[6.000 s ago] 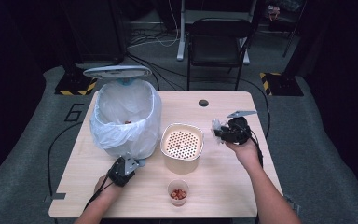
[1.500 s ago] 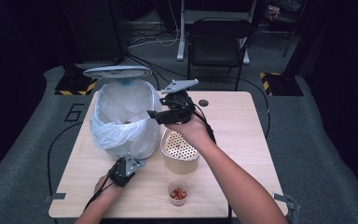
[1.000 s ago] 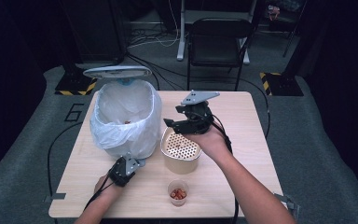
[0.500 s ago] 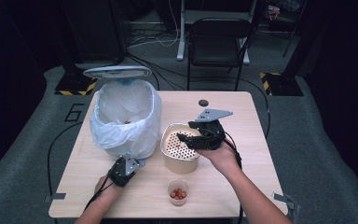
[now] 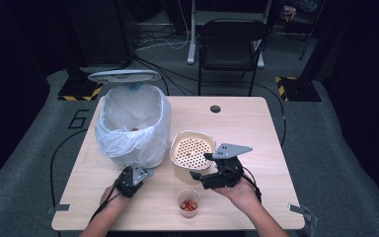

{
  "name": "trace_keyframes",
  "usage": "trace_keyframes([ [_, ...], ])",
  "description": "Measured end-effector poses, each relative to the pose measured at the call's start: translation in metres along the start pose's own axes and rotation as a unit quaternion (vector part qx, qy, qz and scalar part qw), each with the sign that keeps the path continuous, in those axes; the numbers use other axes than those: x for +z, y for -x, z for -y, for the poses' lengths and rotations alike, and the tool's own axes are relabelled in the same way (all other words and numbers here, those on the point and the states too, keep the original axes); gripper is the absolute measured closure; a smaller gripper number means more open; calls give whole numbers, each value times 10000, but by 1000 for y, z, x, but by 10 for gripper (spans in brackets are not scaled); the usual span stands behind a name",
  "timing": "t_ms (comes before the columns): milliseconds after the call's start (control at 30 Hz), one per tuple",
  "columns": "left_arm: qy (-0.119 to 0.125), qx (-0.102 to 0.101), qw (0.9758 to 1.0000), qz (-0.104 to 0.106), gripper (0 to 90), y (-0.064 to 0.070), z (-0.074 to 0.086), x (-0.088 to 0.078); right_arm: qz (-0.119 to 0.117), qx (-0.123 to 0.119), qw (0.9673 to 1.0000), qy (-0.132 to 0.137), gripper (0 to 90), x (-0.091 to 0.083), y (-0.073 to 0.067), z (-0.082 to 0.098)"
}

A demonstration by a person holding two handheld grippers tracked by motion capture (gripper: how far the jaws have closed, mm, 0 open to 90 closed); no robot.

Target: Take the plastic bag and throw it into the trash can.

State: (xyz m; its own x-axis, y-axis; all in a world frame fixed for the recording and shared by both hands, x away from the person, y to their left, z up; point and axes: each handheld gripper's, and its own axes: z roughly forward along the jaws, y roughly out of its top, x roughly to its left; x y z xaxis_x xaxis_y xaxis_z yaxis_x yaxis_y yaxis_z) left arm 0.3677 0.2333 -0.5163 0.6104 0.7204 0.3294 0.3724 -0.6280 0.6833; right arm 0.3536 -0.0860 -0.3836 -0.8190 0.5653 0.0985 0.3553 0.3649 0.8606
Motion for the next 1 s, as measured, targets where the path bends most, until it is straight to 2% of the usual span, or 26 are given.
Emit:
trace_keyframes([
  [67,-21,62,10000,-3,900,-1,0,0,-88,-79,9999,3,192,0,-7,8],
  [100,2,-33,10000,-13,900,0,0,0,-149,-117,9998,-23,187,1,-11,12],
  [200,13,-35,10000,12,900,0,0,0,-263,-200,9994,-111,171,5,-20,24],
  [367,-4,-43,10000,-20,900,1,0,0,-460,-113,9987,-197,150,14,-28,39],
  [400,-24,88,9999,-74,900,-1,0,-1,-471,-105,9986,-221,148,16,-30,42],
  [533,-7,131,9999,-83,900,-2,-1,0,-538,-85,9981,-272,145,21,-33,48],
  [567,-9,59,10000,-12,900,-1,0,0,-539,-89,9981,-290,145,23,-34,50],
  [633,36,-18,10000,-21,900,0,0,0,-522,-122,9980,-342,144,26,-37,53],
  [667,33,-244,9997,44,900,4,1,1,-521,-172,9979,-348,144,27,-37,54],
  [867,33,-270,9996,38,900,4,1,1,-489,-309,9971,-501,140,35,-44,60],
  [1000,35,-272,9996,38,900,4,1,1,-548,-289,9963,-604,140,42,-48,65],
])
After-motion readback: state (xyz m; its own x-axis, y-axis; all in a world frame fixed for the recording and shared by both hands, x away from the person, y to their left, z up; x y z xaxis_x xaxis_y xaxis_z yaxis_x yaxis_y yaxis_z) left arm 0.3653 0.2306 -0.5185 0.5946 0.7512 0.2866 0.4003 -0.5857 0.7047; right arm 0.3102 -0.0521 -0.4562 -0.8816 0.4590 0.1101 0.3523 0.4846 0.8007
